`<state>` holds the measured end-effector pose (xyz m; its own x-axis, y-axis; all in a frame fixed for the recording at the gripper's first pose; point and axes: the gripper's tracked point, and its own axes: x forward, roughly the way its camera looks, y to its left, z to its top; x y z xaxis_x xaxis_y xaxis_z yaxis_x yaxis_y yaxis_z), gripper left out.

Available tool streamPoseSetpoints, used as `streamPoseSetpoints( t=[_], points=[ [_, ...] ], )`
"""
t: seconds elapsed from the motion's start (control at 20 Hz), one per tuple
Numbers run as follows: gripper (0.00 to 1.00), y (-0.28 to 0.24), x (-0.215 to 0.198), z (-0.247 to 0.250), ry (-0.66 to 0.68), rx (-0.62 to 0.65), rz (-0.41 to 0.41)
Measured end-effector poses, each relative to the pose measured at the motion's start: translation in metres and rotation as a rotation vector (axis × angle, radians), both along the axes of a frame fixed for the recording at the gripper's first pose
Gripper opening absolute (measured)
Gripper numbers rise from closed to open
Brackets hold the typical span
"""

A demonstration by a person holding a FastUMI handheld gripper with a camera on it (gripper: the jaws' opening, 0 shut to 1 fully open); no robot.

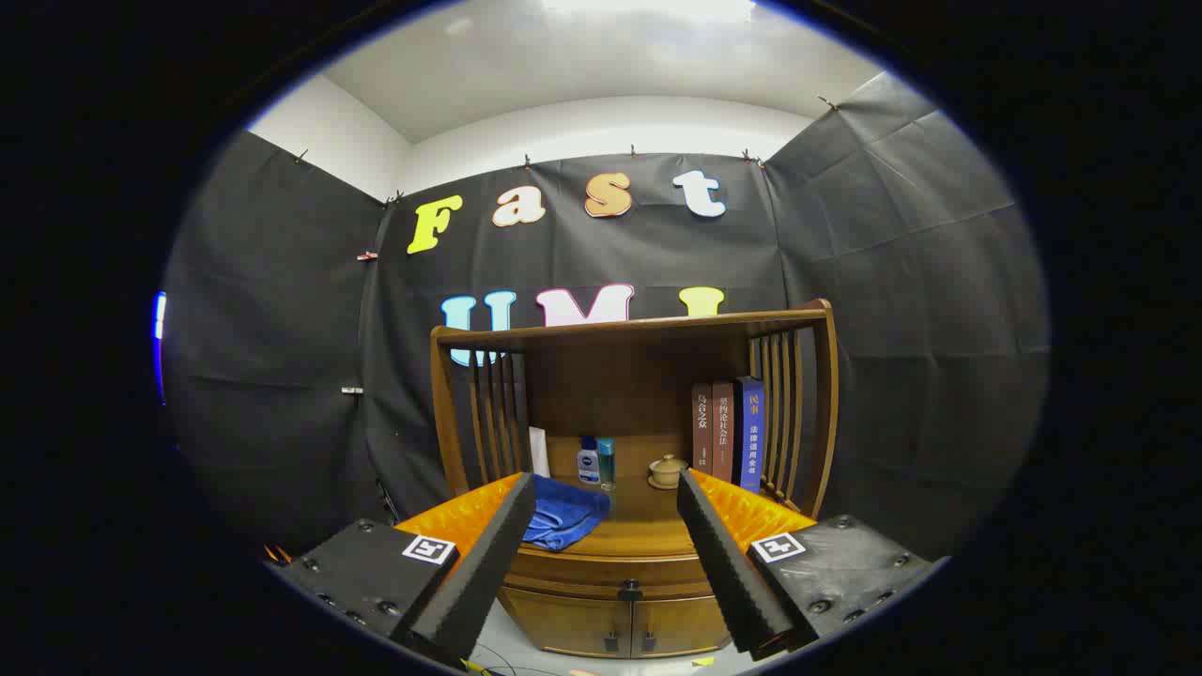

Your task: Pull open the drawer, take out the items inside it, and place them on the countertop above the cabinet.

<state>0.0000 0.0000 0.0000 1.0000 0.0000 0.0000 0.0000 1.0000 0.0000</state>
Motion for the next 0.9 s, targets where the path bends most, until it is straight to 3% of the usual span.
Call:
streamPoseSetpoints(
  t=[0.9],
  points=[
    [0.99,-0.006,0.010,-0.012,0.017,-0.011,-0.021]
  ],
)
